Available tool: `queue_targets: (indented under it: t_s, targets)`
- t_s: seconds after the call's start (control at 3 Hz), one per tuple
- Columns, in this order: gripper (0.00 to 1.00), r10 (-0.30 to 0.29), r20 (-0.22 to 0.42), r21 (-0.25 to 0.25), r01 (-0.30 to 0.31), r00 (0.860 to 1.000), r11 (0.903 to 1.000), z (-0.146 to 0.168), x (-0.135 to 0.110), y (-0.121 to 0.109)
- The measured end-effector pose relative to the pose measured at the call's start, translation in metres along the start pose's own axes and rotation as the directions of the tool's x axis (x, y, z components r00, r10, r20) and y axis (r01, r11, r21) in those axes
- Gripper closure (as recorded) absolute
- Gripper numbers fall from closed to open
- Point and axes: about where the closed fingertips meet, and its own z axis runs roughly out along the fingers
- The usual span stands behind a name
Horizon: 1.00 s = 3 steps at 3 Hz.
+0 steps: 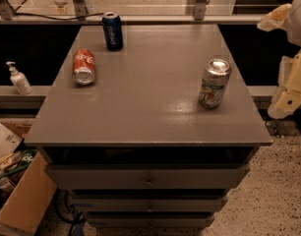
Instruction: Place coke can upright
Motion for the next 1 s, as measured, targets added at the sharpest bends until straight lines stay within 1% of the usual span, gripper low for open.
queue_targets:
  t_s: [0.33,0.67,1.0]
  targets:
    - [0.0,-0.092,0.049,0.027,0.091,0.994,0.9955,-0.002,-0.033,-0.005]
    - [0.0,-0.224,0.094,0.065,0.218,0.97,0.9737,0.004,-0.073,-0.012]
    - [0.0,-0.384,0.148,0.114,0.37,0.912,0.9221,0.016,-0.126,-0.011]
